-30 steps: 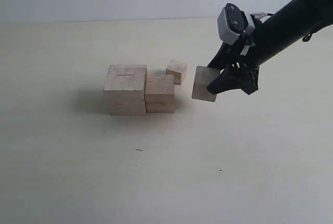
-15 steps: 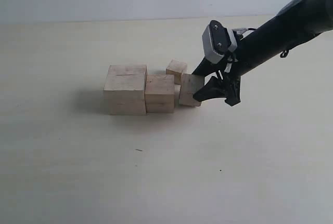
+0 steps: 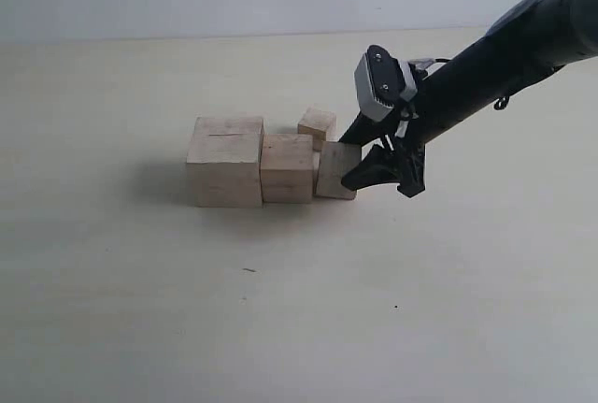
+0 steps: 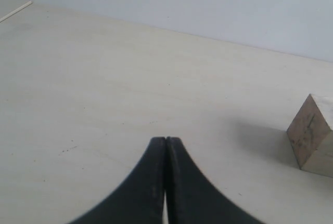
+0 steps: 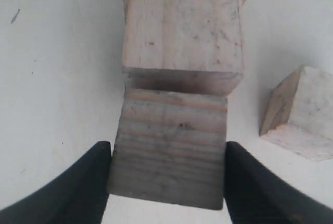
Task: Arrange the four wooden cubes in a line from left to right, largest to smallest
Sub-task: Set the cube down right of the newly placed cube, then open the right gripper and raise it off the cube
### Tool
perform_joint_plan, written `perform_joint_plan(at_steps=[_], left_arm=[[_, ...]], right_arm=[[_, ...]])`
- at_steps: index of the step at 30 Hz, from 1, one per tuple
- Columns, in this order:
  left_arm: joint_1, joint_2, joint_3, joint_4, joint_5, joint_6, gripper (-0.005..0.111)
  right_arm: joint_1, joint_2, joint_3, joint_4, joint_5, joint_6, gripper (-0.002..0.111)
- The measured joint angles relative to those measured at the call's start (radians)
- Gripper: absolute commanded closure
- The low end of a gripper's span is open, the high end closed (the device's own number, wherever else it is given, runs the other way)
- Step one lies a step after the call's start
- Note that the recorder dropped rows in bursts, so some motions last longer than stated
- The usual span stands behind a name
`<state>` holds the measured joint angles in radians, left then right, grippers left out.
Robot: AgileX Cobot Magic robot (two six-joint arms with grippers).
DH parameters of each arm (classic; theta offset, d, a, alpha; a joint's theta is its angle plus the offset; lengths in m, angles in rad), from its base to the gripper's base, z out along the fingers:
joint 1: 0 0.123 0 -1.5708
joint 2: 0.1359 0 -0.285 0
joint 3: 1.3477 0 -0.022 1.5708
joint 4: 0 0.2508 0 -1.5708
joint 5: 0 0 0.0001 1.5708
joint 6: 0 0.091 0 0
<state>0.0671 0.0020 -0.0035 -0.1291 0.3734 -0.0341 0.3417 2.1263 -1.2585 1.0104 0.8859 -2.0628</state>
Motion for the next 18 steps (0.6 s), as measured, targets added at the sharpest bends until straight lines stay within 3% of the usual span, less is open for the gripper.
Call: perform_joint_plan(at_steps=[5,18], left_arm=[[0.000,0.000,0.000,0.000,0.000,0.000,0.107],[0.000,0.000,0.000,0.000,0.000,0.000,0.107]], right_arm=[[0.000,0.004,0.000,0.023,0.000,0.028,0.031],[0.000,-0.143,0.000,0.057,0.000,0.169,0.034]])
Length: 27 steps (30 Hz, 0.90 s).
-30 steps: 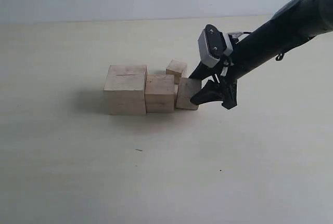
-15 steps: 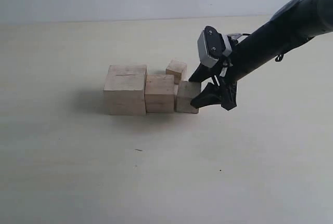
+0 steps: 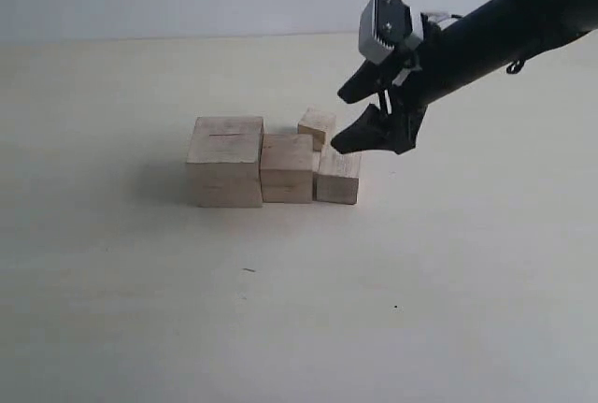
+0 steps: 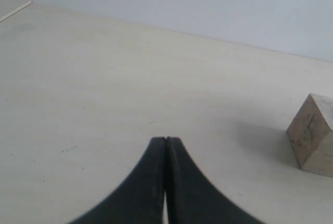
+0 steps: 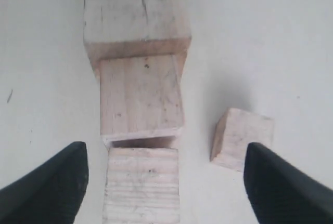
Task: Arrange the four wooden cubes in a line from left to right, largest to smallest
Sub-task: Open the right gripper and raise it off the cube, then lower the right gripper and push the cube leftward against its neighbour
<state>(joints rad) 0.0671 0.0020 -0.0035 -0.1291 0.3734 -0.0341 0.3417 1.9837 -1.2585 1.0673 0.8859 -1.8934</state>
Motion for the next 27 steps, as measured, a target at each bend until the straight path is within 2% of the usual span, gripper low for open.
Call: perform_joint_plan(at_steps=[4,8,10,14,17,27], left_arm=[[0.000,0.000,0.000,0.000,0.000,0.000,0.107],[0.000,0.000,0.000,0.000,0.000,0.000,0.107],[0.000,0.000,0.000,0.000,0.000,0.000,0.107],[0.000,0.000,0.000,0.000,0.000,0.000,0.107],[0.000,0.000,0.000,0.000,0.000,0.000,0.107],[0.000,0.000,0.000,0.000,0.000,0.000,0.107]], right_arm=[[0.000,-0.089,0.000,-0.019,-0.031,0.192,0.056],[0.000,-0.118,0.000,-0.107,-0.069,0.546,0.090],[0.000,-0.116,0.000,-0.213,-0.074,0.773,0.108],[0.006,-0.093,0.000,-0.443,-0.074,1.180,0.108],[0.013,-0.072,0.000,-0.552,-0.068,1.369,0.108],[0.105,-0.019,0.000,-0.626,-0.089,1.569,0.108]])
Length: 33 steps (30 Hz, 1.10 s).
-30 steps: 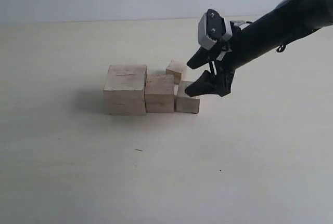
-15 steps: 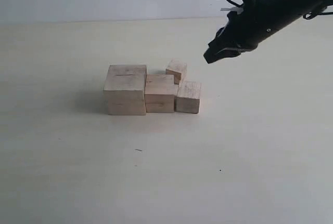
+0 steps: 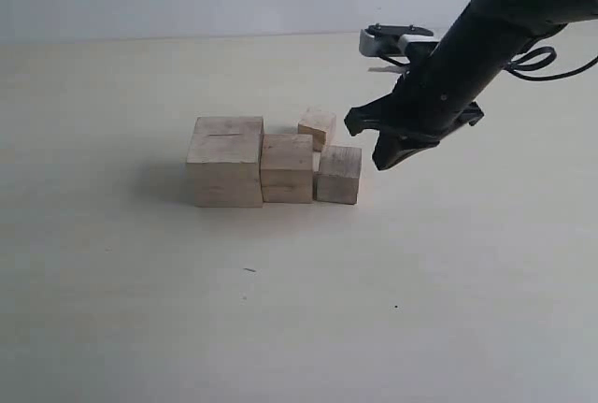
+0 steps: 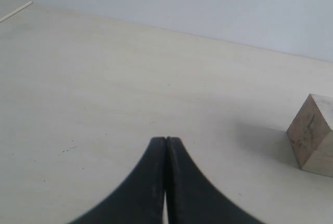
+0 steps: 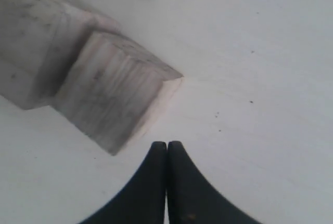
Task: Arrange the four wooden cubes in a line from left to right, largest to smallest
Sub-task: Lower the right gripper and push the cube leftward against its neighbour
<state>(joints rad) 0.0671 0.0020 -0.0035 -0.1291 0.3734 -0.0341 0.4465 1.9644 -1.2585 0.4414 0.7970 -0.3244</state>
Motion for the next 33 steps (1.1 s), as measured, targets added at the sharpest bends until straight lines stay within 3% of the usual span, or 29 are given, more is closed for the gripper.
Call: perform_joint_plan(at_steps=[8,33], left_arm=[[0.000,0.000,0.000,0.000,0.000,0.000,0.107],[0.000,0.000,0.000,0.000,0.000,0.000,0.107]], right_arm=[[0.002,0.023,0.000,-0.051,-0.019,0.112,0.108],[0.006,0.123,0.000,0.147,-0.076,-0.085,0.108]])
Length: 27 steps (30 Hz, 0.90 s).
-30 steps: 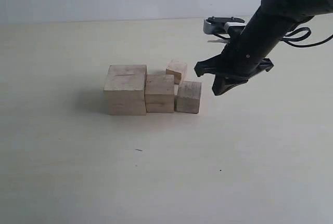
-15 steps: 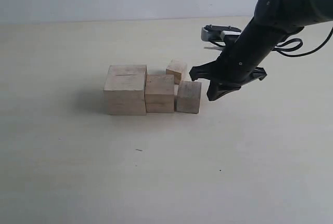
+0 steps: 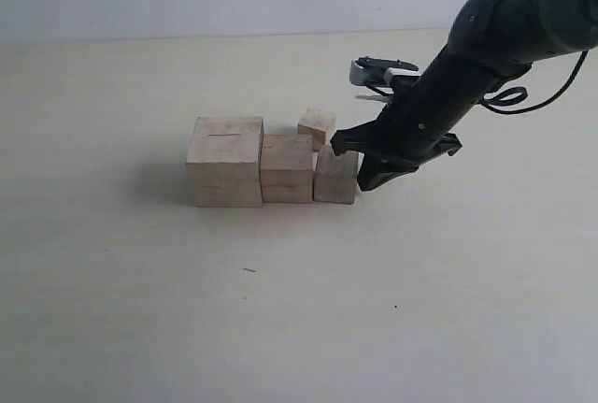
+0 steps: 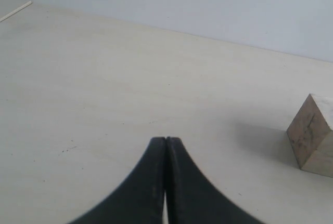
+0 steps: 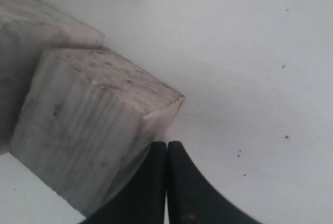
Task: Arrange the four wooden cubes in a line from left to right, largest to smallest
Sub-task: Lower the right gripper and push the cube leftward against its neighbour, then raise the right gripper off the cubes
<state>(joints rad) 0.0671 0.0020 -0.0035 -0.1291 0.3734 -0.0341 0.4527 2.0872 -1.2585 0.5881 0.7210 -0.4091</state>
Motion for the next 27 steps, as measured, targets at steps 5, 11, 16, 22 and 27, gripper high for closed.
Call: perform_joint_plan(at_steps=[5,11,16,22,27], left_arm=[[0.000,0.000,0.000,0.000,0.000,0.000,0.107],[0.000,0.000,0.000,0.000,0.000,0.000,0.107],[0.000,0.000,0.000,0.000,0.000,0.000,0.107],[0.000,0.000,0.000,0.000,0.000,0.000,0.107],[0.000,0.000,0.000,0.000,0.000,0.000,0.107]], right_arm=[[0.000,0.002,0.000,0.009,-0.014,-0.029,0.108],[0.000,0.002,0.000,0.048,-0.031,-0.093,0.108],[0.000,0.002,0.000,0.070,-0.032,-0.134,0.108],[0.000,-0.011,0.000,0.042,-0.022,-0.124,0.108],[0.000,-0.128,0.000,-0.167,-0.045,0.032,0.108]])
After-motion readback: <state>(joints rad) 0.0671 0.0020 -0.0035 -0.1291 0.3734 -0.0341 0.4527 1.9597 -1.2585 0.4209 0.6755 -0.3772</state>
